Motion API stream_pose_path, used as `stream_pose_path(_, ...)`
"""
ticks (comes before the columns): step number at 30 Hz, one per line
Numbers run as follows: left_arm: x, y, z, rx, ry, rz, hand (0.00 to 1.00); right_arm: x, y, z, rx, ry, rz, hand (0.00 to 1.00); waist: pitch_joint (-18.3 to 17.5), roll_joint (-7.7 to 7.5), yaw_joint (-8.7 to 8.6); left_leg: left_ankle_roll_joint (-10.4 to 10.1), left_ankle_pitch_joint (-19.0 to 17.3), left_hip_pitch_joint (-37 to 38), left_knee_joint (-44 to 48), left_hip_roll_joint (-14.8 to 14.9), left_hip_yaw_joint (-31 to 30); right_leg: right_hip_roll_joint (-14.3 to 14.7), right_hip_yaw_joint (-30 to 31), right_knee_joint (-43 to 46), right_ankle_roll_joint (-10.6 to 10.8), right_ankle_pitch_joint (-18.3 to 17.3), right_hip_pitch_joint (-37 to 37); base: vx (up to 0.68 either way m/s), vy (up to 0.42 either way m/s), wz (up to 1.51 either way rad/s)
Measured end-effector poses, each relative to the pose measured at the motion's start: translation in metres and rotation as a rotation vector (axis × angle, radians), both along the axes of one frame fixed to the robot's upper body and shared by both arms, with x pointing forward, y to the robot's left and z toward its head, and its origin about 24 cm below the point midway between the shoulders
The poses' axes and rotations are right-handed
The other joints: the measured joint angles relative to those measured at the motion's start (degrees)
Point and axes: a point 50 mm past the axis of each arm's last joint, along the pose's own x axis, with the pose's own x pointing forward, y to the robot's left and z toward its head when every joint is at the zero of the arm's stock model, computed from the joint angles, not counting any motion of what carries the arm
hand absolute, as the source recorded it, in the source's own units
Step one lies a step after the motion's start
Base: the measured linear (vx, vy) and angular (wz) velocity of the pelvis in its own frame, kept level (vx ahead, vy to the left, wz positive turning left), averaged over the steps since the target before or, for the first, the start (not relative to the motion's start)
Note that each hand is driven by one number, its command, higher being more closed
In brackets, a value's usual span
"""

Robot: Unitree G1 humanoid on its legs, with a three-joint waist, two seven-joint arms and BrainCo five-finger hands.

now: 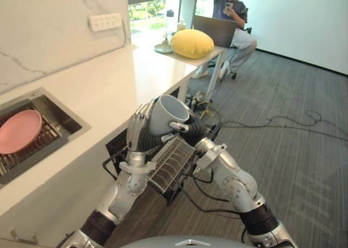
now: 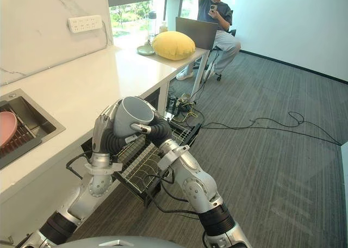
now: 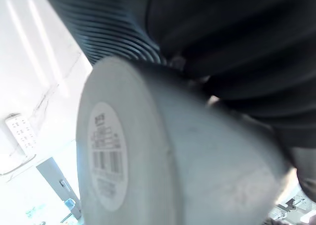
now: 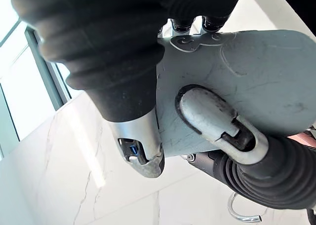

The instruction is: Walk over to the sink, pick up the cup, carry it to the dishwasher, place the cup inside the dishwasher, then close the dishwasher door

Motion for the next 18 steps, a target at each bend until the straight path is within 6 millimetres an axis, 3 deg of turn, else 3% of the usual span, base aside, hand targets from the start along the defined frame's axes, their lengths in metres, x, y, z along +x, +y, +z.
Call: stream_pose_path(18,-0.0037,-0.0011,-0.0107,-0.085,0.076,0.005,0.00,0.0020,0.0039,-0.0016,-0.006,0.012,-0.049,1.00,-0.02,0.07,0.05,-0.04,1.16,0.84,-1.33,-0.12,-0.91,0.07,-0.54,0.13,-0.01,0.00,0.03,-0.01,-0.005,0.01)
